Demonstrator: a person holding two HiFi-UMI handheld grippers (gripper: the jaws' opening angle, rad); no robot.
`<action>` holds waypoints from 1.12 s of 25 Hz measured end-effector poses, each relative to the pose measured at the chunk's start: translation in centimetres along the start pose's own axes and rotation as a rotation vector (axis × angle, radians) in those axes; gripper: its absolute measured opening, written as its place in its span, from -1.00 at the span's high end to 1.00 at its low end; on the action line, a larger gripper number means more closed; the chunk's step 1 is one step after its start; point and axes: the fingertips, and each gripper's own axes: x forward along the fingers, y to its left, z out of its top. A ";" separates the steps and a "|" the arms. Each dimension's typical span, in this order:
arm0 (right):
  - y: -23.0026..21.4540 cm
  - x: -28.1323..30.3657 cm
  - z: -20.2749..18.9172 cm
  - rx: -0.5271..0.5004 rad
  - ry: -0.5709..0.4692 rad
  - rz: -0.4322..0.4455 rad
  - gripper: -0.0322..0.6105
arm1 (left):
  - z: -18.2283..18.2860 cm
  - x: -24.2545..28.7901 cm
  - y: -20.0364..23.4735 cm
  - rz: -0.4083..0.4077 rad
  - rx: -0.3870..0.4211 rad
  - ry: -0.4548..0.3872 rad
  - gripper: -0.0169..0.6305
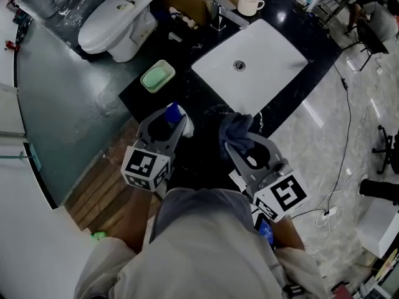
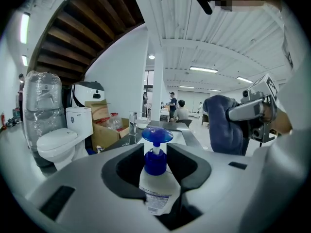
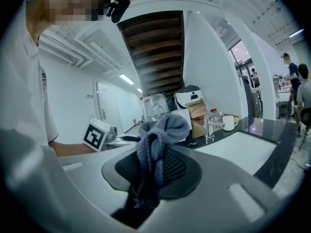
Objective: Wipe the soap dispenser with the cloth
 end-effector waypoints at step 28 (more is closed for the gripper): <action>1.7 13.7 2.4 -0.051 -0.031 0.203 0.67 | -0.5 -3.3 1.0 -0.050 -0.027 -0.079 0.53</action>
